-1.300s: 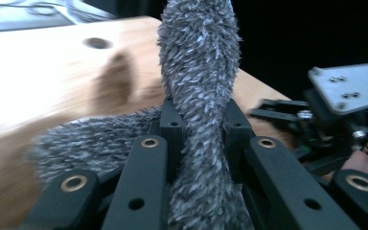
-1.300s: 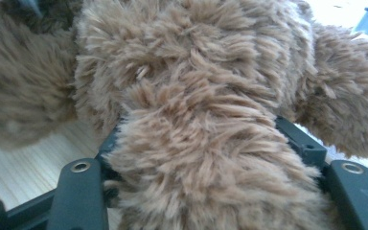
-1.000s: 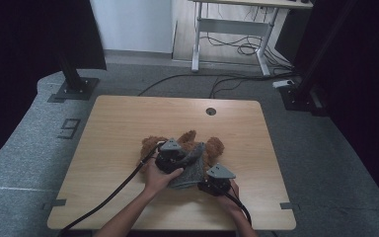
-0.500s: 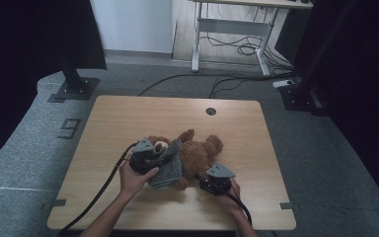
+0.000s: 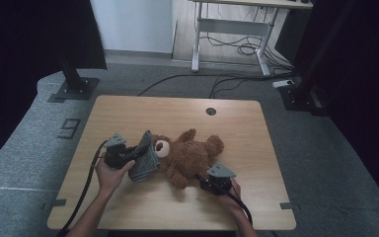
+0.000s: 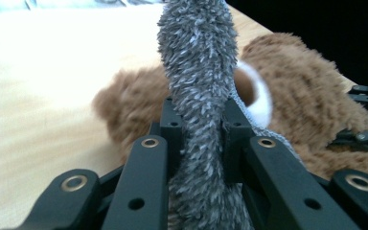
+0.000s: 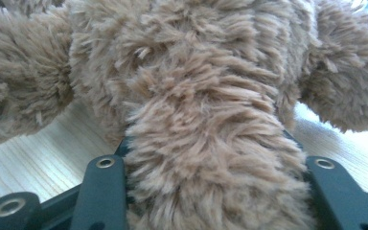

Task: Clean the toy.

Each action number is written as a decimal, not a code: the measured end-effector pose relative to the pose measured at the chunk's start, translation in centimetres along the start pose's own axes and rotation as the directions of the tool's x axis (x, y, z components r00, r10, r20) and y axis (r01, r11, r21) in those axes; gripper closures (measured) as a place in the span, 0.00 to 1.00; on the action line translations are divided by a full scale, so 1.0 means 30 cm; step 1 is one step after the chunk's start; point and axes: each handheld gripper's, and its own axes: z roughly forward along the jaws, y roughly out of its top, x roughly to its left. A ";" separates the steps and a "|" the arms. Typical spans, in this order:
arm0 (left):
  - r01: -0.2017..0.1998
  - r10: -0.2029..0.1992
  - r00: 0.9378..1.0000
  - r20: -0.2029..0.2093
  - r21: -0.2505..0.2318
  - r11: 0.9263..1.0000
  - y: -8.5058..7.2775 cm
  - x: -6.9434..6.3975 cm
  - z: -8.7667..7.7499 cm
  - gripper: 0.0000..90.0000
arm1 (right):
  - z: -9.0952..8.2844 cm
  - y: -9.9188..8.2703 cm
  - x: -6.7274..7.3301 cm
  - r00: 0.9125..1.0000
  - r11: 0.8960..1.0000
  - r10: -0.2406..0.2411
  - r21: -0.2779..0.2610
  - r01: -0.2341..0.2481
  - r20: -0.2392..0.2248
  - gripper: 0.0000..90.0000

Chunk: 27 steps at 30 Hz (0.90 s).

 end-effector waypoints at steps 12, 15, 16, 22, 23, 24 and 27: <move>0.035 -0.031 0.997 -0.070 0.068 0.997 -0.061 0.080 -0.006 0.85 | 0.003 -0.001 -0.008 1.000 1.000 0.020 0.001 -0.020 0.012 0.54; 0.029 -0.024 0.998 -0.064 0.073 0.997 -0.062 0.079 -0.010 0.85 | 0.002 -0.001 -0.009 1.000 1.000 0.021 0.001 -0.021 0.010 0.54; 0.028 -0.024 0.998 -0.061 0.070 0.997 -0.061 0.075 -0.013 0.85 | 0.002 -0.001 -0.010 1.000 1.000 0.021 0.000 -0.021 0.008 0.54; 0.012 -0.010 0.999 -0.047 0.045 0.999 -0.049 0.062 -0.050 0.85 | 0.000 -0.001 -0.011 1.000 1.000 0.023 -0.002 -0.023 0.004 0.53; 0.010 -0.008 0.999 -0.048 0.043 0.999 -0.051 0.064 -0.062 0.84 | 0.000 -0.001 -0.011 1.000 1.000 0.021 -0.001 -0.021 0.003 0.53; 0.011 -0.009 0.999 -0.051 0.042 0.999 -0.053 0.066 -0.072 0.84 | 0.000 -0.001 -0.011 1.000 1.000 0.021 -0.001 -0.021 0.003 0.53; 0.017 -0.015 0.998 -0.067 0.038 0.999 -0.069 0.078 -0.120 0.84 | -0.001 -0.001 -0.012 1.000 1.000 0.023 -0.001 -0.023 -0.001 0.52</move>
